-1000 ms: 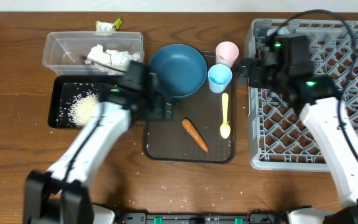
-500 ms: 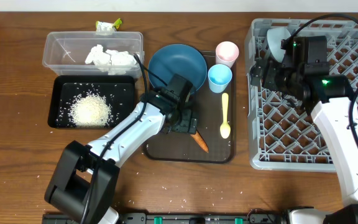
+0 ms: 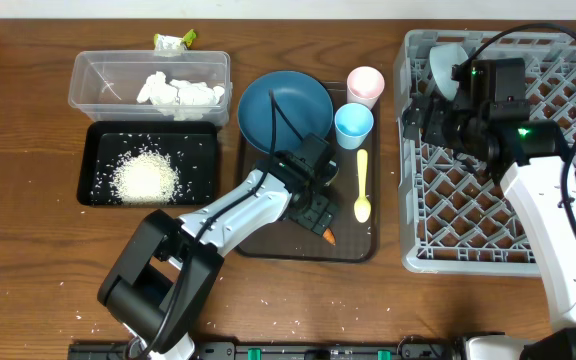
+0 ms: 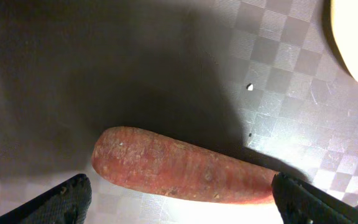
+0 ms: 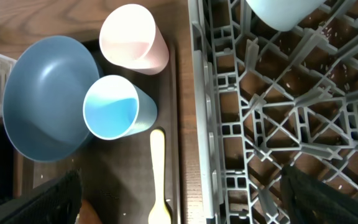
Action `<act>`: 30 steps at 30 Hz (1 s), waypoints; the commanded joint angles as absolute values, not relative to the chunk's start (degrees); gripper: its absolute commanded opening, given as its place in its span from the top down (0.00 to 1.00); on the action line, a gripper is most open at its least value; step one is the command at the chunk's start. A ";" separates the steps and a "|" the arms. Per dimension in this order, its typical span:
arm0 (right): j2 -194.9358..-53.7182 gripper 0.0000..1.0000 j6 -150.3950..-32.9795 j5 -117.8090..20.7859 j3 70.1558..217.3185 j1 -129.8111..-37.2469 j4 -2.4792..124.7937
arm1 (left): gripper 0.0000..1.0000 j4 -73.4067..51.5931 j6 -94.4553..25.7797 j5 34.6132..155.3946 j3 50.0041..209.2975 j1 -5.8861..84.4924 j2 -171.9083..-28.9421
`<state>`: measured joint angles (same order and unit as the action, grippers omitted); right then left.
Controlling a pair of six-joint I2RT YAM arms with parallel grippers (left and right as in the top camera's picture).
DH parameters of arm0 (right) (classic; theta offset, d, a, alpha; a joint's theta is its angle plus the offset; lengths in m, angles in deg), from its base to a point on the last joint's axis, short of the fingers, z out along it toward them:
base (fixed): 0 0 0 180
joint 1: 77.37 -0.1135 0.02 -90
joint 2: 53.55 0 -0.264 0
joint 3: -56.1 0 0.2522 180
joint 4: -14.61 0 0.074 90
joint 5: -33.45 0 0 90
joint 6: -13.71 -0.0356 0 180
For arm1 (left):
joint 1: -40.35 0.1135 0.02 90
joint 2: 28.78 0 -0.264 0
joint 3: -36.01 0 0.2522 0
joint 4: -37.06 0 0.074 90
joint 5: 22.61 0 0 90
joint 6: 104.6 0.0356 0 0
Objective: Sort waste into correct bins and load items into the dishwasher rack
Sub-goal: 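Reach the left gripper down to the orange carrot on the tray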
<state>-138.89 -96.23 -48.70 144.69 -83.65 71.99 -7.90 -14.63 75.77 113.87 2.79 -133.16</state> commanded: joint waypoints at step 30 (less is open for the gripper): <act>-138.20 0.01 -95.91 -50.77 144.71 -83.17 73.89 | 0.12 -17.69 -30.26 69.02 113.70 3.03 -135.08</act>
<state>-138.89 -96.23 -50.14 144.71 -83.65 73.80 -15.77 -28.10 72.75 114.90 2.83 -133.64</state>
